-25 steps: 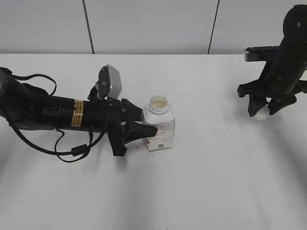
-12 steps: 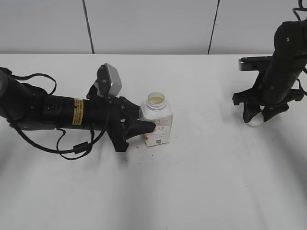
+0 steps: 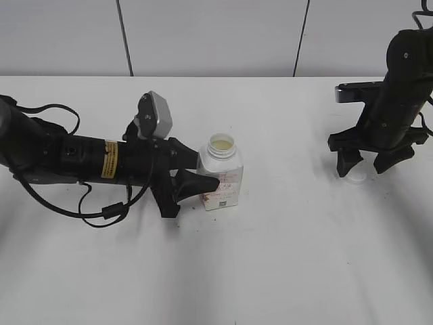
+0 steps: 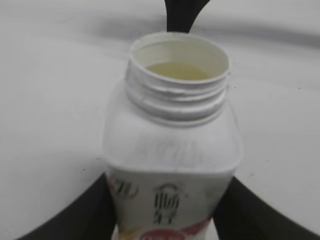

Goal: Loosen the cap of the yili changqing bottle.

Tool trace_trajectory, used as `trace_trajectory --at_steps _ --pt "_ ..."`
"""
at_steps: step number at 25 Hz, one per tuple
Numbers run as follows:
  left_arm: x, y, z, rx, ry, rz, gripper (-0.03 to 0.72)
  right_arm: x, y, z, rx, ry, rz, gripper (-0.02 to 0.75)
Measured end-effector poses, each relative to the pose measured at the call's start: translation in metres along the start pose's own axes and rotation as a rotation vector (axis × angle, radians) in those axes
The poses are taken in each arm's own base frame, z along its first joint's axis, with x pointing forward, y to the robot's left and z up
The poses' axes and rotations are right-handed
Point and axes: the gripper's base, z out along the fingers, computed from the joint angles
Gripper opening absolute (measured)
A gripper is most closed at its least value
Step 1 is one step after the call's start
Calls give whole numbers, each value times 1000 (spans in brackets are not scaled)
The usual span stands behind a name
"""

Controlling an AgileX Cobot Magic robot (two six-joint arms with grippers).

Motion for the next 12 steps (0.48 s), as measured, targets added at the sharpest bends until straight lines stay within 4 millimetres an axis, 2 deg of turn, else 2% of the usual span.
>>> trace_trajectory --at_steps 6,12 --pt "-1 -2 0 20 -10 9 549 4 1 0 -7 46 -4 584" --pt "5 5 -10 9 1 12 582 4 1 -13 -11 66 -15 584"
